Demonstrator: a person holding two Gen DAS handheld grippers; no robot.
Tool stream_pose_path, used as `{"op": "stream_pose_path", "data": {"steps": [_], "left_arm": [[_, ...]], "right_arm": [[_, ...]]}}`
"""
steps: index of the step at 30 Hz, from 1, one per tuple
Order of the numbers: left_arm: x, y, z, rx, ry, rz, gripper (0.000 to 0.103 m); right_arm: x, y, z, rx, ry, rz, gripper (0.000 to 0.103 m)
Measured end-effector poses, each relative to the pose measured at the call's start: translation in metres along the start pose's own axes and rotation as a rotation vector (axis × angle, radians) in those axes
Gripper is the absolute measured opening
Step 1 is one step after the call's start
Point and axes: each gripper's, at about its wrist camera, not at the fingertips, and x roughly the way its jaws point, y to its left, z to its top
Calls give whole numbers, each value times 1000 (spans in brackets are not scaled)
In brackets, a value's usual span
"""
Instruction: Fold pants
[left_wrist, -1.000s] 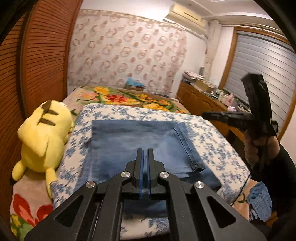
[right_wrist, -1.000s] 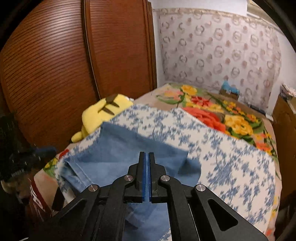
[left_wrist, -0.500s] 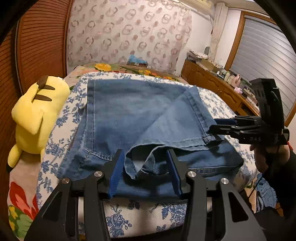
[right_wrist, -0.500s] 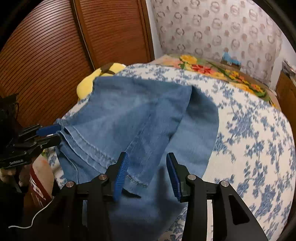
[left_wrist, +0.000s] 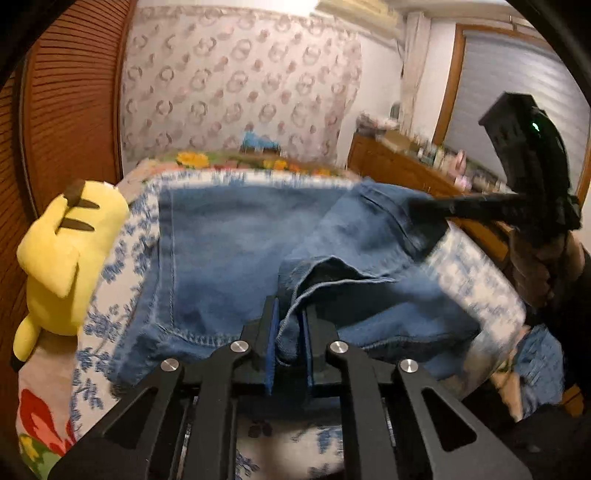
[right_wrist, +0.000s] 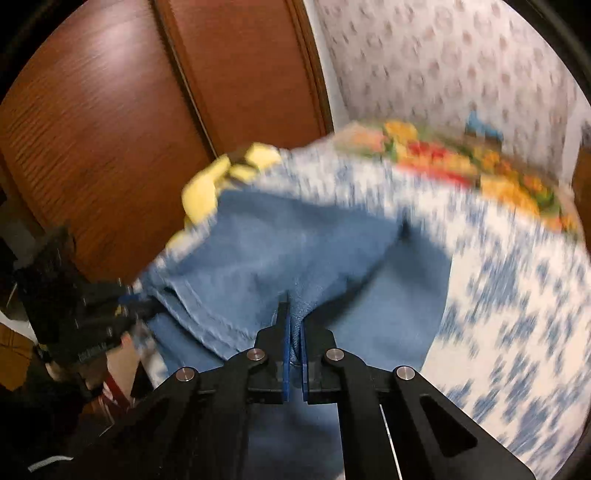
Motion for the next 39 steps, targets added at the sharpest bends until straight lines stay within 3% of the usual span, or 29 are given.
{"op": "stream_pose_path", "data": {"steps": [5,10,15,24,28,30,32,33,39], "left_arm": [[-37,-13,17,-10,-74,-57,13],[-44,-13,16,-15,-78,-61,13],[-34,5,-2,-50,-28,17,13],[-21,31,-25,-84,48,71,13],[-14,34,-31,-94,82,81,17],[-12,38,-32,-107,83,78,29],[-12,43,-32,-117,82,79,44],[-13,44,-32,-119,76,81,46],[-9,55,-31,-131,78,141,47]], "right_arm": [[-33,19,58,-68,-128,-18,3],[-28,43,88,-107,-177,-14,3],[24,62,91,-139,-110,-15,3],[123,70,104,-111,28,-7,4],[132,68,117,-94,32,8,25],[121,66,119,-94,-6,-9,40],[114,64,116,-99,-21,-56,42],[109,62,115,-104,-28,-64,42],[64,45,99,-93,-75,-95,46]]}}
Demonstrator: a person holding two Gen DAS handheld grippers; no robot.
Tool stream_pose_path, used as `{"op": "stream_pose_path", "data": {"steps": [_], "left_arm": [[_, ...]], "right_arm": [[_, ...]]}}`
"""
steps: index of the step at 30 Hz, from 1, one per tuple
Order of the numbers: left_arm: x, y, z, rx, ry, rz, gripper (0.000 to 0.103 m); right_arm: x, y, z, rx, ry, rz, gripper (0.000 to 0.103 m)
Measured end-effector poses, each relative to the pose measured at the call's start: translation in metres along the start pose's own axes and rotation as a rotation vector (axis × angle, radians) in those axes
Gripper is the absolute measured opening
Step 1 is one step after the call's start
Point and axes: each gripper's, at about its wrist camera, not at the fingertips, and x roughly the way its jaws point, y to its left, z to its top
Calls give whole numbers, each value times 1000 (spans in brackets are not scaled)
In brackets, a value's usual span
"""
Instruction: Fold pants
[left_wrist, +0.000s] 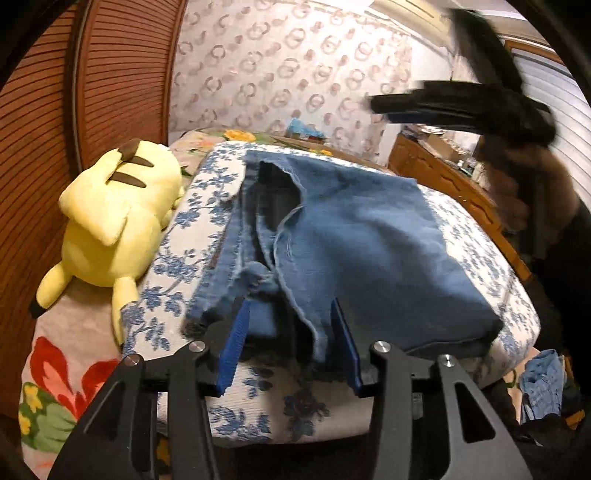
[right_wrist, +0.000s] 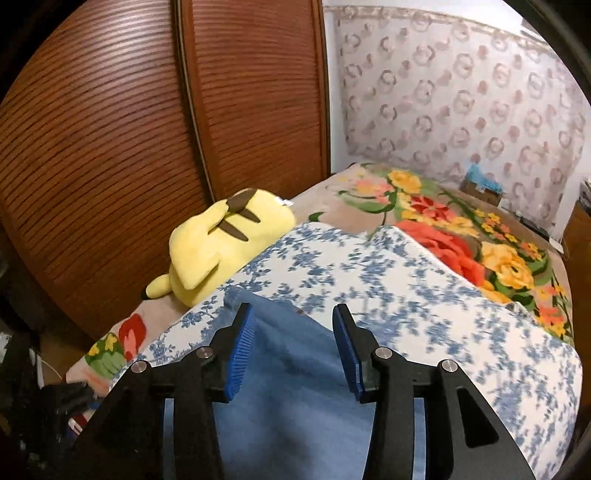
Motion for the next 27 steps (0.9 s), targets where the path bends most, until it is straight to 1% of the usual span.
{"op": "stream_pose_path", "data": {"steps": [3,10,12,13,14,15,20,27], "left_arm": [[6,8,-1,-13,17,36,47],[2,7,0,-6,-2,31,47],[0,4,2,1,-9,27,53],[-1,2,3,4,-13,30,63],[-3,0,4,9,-20,30,77],[-5,-2,5,15,-30,29,81],[-11,-15,9,51,-55,42,81],[-9,-29,10,86,-53,24,81]], "right_arm": [[-23,-12,-20,-8,-6,-50,47],[-45,-33,-76,27,57,-95,49],[-53,-38,-91,51,66,-98,50],[-57,-39,-94,61,69,-96,51],[-60,-39,-100,70,72,-98,52],[-65,-39,-107,79,74,-99,52],[-78,-34,-134,126,96,-97,52],[-60,-30,-164,193,155,-95,52]]}}
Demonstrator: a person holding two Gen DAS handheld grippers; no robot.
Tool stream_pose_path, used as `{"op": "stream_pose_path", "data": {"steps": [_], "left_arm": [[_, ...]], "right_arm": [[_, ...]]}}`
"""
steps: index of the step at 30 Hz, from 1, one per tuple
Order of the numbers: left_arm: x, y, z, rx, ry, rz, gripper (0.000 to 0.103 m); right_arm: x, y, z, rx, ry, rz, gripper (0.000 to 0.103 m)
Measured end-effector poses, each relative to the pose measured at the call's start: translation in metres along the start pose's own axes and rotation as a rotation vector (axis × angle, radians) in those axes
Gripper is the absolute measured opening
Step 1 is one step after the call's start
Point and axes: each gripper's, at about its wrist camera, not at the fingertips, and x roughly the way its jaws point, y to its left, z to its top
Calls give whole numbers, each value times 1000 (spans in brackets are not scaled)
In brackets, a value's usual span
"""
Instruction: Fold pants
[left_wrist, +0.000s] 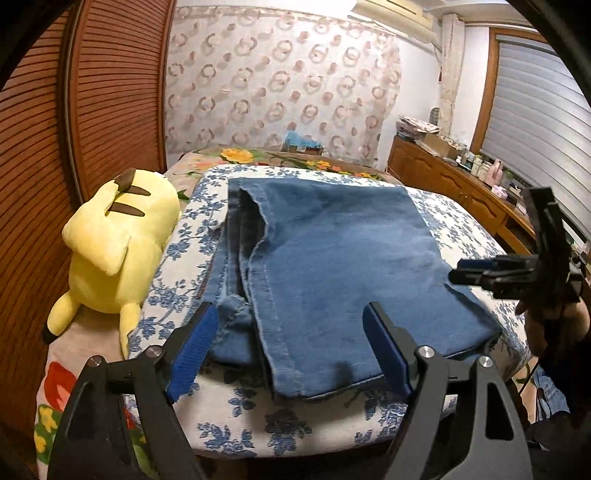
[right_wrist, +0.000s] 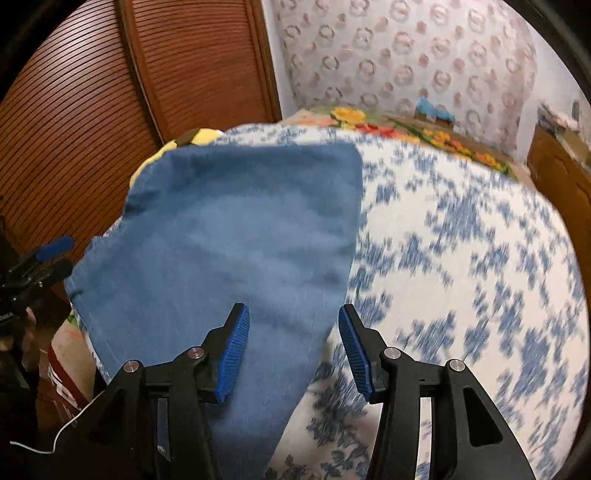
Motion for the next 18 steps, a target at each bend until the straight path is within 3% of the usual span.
{"op": "stream_pose_path", "data": {"steps": [11,12,14,16,18], "left_arm": [[22,-7,-16,23,63,12,81],[25,-6,-18,24,73,16,81],[30,-4,-23,26,84,19,81],[31,-4,-26,37,79,24,81],[29,-6,-28,51,75,30,81]], "right_arm": [[16,-3,-10,54,11,41,52],[17,-4,-11,54,10,43,48],[17,-4,-11,54,8,78,23],[14,-2,-9,39,2,77,8],[3,1,-2,32,-27,105,6]]}}
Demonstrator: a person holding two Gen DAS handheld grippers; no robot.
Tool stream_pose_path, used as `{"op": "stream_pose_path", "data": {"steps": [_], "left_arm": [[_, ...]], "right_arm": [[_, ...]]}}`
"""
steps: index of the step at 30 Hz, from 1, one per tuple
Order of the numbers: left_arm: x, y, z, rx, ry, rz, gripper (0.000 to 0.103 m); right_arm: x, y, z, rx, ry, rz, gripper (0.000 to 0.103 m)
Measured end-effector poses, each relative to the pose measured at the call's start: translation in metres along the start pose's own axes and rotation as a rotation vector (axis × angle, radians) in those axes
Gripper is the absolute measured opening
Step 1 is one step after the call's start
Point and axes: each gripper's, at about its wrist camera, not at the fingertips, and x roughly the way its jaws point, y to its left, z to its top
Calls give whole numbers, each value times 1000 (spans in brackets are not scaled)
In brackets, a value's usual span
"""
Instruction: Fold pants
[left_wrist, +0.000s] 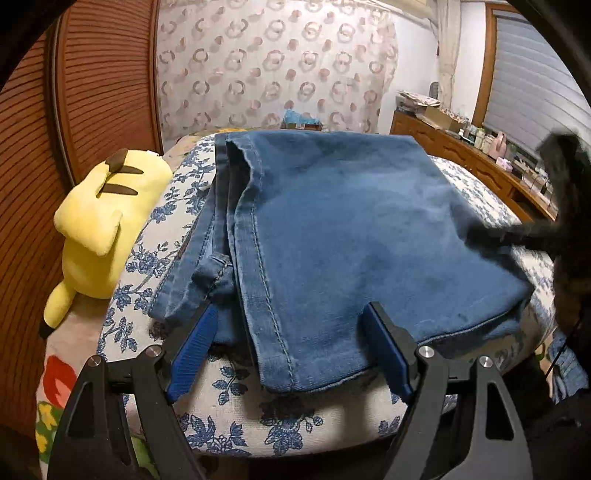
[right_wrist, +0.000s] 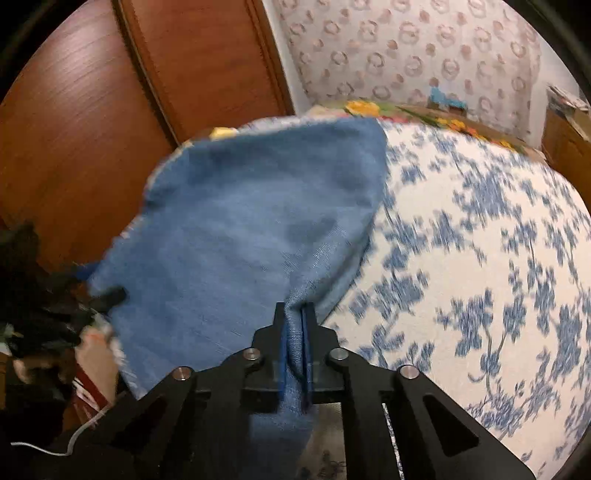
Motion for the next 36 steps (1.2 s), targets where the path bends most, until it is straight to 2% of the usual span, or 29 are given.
{"op": "stream_pose_path", "data": {"steps": [3,6,10,14,18,24,25,28,32,36], "left_arm": [[-6,6,1,-18,-11,-5,81],[-23,18,5,-53,-58,-4,81],[-44,38,8,-74,-96,41,81],[-58,60,7,-101,-119,81,81],[-64,79,4,-134,-129,108,81],[-68,94,2,-159,-138,132,81],[-68,93,3,-160,-139,135,81],[-71,94,5,-164,-148,136,81],[-77,88,11,-157,-169,123,81],[-79,78,23,-146,-186,97,81]], "right_arm": [[-24,17,20,-52,-73,52,5],[-39,45,42,-135,-120,91,5],[-35,80,63,-230,-126,136,5],[-8,115,75,-298,-104,188,5],[35,135,74,-318,-37,246,5],[100,132,75,-277,81,292,5],[105,130,75,-267,95,300,7],[105,128,84,-274,91,297,23],[76,126,97,-284,33,279,45],[44,114,108,-305,-55,197,53]]}}
